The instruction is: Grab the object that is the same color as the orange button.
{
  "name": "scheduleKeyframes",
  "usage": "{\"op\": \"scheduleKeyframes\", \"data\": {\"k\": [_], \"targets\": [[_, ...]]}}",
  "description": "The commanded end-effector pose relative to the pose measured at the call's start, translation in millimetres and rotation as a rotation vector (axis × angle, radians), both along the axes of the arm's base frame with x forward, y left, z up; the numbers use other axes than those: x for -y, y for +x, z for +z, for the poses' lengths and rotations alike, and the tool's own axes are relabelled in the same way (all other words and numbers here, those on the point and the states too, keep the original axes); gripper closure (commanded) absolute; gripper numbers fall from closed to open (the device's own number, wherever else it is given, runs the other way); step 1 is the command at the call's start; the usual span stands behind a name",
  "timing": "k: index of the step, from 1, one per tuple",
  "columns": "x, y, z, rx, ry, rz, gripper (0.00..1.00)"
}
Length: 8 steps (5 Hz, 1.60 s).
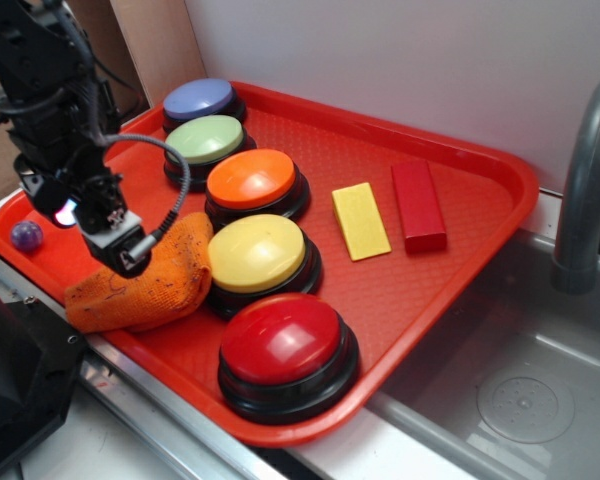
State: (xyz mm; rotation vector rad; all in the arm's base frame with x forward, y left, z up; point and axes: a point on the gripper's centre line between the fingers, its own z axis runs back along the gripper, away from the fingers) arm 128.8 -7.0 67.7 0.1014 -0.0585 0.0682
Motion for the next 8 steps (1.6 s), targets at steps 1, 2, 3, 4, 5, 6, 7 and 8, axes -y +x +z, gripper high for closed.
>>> {"op": "scheduleKeyframes", "data": {"k": [1, 2, 3, 4, 5, 6, 7, 8], "targets": [[-6, 10, -26, 0.002, 0.031, -0.036, 0.0], [-8, 11, -32, 0.0, 0.05, -0.073, 0.0], [-11, 9, -39, 0.017, 0.017, -0.067, 0.0], [-13, 7, -44, -0.004, 0.029, -0.038, 1.0], [-16, 8, -47, -0.011, 0.034, -0.028, 1.0], [-20, 8, -51, -0.019, 0.032, -0.023, 1.0], [-23, 8, -51, -0.02, 0.04, -0.015, 1.0], [-26, 11, -42, -0.008, 0.008, 0.001, 1.0]]}}
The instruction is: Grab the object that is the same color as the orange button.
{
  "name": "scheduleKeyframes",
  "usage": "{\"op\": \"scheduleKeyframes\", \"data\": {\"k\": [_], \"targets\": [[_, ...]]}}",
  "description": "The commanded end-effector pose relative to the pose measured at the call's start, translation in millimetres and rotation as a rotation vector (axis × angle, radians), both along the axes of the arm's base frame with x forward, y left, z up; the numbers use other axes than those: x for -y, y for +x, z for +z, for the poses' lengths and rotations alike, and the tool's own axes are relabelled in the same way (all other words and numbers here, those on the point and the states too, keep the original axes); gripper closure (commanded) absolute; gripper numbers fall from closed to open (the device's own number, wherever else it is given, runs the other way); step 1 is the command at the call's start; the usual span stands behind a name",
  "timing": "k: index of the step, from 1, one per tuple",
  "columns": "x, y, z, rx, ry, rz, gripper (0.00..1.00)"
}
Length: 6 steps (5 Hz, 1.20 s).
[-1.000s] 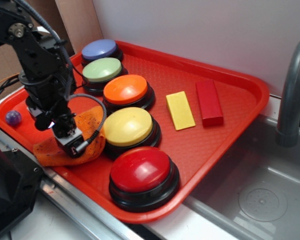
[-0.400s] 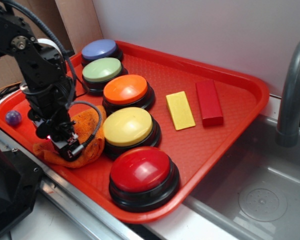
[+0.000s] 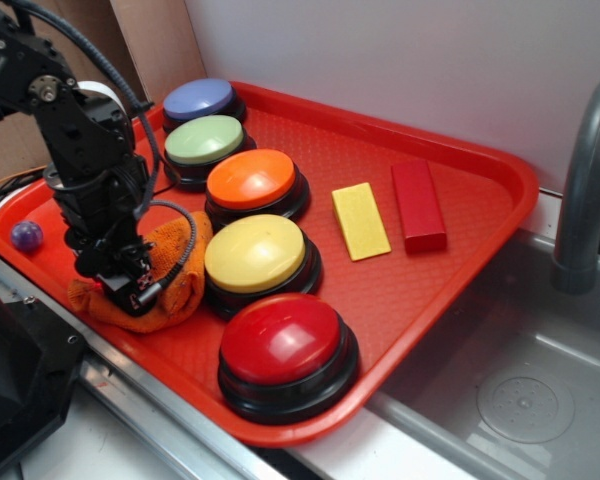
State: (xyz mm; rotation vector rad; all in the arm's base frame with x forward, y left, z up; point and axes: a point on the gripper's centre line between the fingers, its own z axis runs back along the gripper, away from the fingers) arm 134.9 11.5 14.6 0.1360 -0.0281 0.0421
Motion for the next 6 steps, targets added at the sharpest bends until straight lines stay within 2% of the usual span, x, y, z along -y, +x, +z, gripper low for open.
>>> {"op": "scheduleKeyframes", "data": {"k": [1, 2, 3, 5, 6], "targets": [[-10, 7, 27, 0.029, -0.057, 0.08, 1.0], [-11, 15, 53, 0.033, -0.063, 0.127, 1.0], [-7, 22, 77, 0.035, -0.097, 0.156, 1.0], [4, 31, 143, 0.118, -0.125, 0.137, 1.0], [2, 31, 166, 0.151, -0.195, 0.103, 1.0]]}}
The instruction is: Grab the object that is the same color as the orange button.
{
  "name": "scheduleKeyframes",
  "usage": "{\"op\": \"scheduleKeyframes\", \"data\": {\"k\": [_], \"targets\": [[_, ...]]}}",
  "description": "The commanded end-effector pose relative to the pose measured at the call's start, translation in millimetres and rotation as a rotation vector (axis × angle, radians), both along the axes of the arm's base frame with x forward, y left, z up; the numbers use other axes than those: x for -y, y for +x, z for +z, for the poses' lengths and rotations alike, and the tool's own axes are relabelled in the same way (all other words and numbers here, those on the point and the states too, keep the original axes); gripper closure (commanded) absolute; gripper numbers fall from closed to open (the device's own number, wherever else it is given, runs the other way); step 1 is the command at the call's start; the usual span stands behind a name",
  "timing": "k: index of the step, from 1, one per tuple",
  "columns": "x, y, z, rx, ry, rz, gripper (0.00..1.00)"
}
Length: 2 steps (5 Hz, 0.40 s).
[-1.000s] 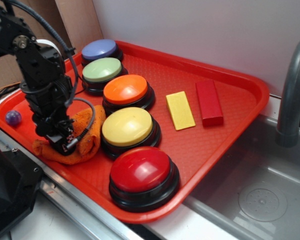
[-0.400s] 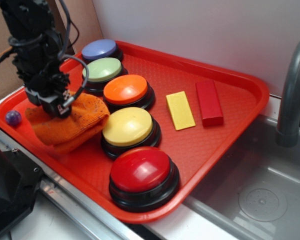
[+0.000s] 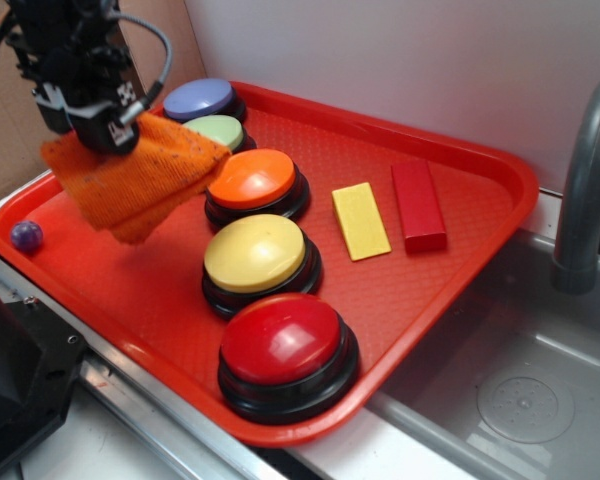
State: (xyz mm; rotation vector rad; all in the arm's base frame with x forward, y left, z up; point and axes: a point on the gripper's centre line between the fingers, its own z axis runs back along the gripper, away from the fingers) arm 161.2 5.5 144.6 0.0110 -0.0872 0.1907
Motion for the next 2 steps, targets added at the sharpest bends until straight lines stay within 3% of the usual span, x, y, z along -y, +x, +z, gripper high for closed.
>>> {"op": "scheduleKeyframes", "data": {"k": [1, 2], "targets": [[-7.3, 2.3, 51.4, 0.12, -0.078, -0.057, 1.0], [-10.0, 3.4, 48.1, 0.111, -0.056, -0.083, 1.0]]}}
